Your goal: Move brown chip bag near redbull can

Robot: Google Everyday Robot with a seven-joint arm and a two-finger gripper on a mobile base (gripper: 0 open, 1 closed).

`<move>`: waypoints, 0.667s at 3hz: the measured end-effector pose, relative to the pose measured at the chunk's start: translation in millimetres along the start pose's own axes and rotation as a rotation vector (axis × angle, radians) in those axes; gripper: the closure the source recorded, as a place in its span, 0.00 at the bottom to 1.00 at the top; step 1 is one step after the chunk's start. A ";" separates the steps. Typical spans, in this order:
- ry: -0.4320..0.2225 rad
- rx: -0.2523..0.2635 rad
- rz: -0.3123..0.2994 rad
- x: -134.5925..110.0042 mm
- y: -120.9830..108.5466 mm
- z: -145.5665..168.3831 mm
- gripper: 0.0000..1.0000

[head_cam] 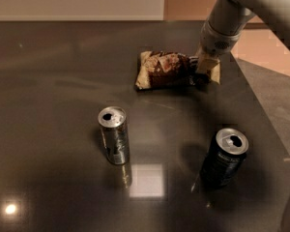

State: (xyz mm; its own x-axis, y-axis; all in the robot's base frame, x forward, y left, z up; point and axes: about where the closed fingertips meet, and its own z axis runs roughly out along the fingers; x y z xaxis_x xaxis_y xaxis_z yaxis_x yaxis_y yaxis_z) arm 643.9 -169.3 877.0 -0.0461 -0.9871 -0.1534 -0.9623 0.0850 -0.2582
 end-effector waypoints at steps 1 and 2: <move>-0.006 -0.021 0.025 -19.3 25.8 -20.3 1.00; -0.023 -0.046 0.041 -37.5 54.2 -39.1 1.00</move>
Offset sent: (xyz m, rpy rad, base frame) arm -0.1040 0.0580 0.0484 0.0632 0.0863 -0.0361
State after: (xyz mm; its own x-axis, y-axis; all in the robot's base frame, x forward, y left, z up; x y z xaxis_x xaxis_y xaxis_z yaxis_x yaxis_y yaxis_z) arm 583.0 -133.0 906.0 -0.0801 -0.9794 -0.1852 -0.9712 0.1185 -0.2069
